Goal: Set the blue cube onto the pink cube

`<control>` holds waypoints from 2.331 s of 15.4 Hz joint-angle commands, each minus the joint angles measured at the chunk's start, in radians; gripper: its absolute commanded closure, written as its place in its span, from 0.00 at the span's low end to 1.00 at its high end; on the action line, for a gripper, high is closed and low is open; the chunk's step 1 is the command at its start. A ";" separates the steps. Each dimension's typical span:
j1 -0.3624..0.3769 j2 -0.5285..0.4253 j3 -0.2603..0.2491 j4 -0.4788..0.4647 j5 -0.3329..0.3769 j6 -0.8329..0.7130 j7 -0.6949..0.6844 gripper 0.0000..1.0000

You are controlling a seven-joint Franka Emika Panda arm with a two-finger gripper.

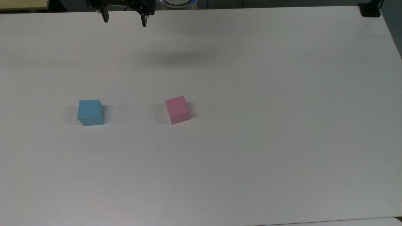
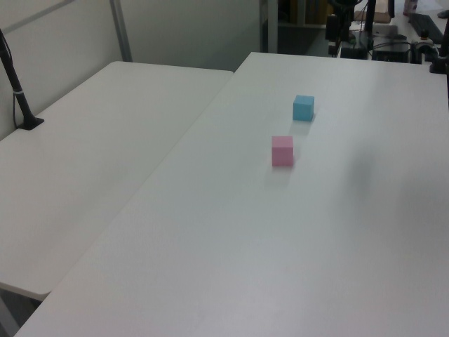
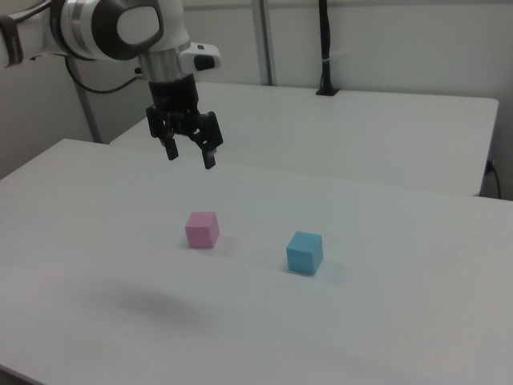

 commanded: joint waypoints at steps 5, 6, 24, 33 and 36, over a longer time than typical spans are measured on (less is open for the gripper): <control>0.013 -0.022 -0.021 -0.023 -0.018 -0.001 0.012 0.00; 0.013 -0.020 -0.021 -0.023 -0.018 -0.001 0.014 0.00; 0.037 -0.013 -0.021 -0.024 -0.015 0.004 0.014 0.00; 0.027 -0.006 -0.019 -0.021 -0.016 0.017 0.001 0.00; 0.005 -0.006 -0.054 -0.021 -0.015 0.083 -0.002 0.00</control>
